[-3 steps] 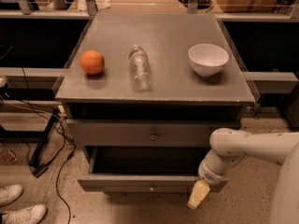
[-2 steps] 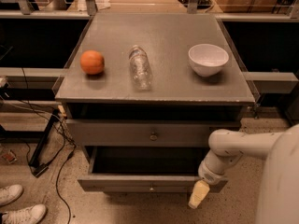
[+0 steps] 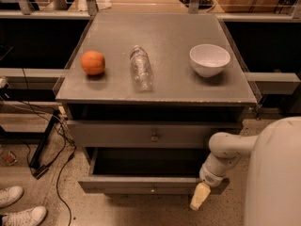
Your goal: Open middle drawer
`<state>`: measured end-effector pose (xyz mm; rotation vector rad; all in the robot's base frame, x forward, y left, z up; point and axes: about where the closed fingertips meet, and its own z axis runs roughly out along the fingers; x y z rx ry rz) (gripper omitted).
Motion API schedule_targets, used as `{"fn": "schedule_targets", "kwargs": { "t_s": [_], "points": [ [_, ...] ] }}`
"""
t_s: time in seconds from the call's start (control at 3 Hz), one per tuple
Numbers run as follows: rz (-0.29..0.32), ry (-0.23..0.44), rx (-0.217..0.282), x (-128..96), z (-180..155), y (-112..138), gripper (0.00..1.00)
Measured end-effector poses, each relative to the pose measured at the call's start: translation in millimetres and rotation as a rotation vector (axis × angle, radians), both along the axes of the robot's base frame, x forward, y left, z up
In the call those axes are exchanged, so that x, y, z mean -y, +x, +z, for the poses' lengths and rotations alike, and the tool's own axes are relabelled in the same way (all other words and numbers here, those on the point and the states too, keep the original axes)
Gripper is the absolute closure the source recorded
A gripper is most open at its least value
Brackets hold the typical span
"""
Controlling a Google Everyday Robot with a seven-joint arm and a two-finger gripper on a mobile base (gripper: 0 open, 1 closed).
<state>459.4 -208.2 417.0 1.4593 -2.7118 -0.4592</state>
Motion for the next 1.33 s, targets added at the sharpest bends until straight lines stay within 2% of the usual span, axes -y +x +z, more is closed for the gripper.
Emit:
{"fn": "schedule_targets", "kwargs": {
  "t_s": [0.33, 1.33],
  "points": [
    [0.000, 0.000, -0.001, -0.1, -0.4, 0.0, 0.27],
    [0.000, 0.000, -0.001, -0.1, -0.5, -0.1, 0.97]
  ]
}}
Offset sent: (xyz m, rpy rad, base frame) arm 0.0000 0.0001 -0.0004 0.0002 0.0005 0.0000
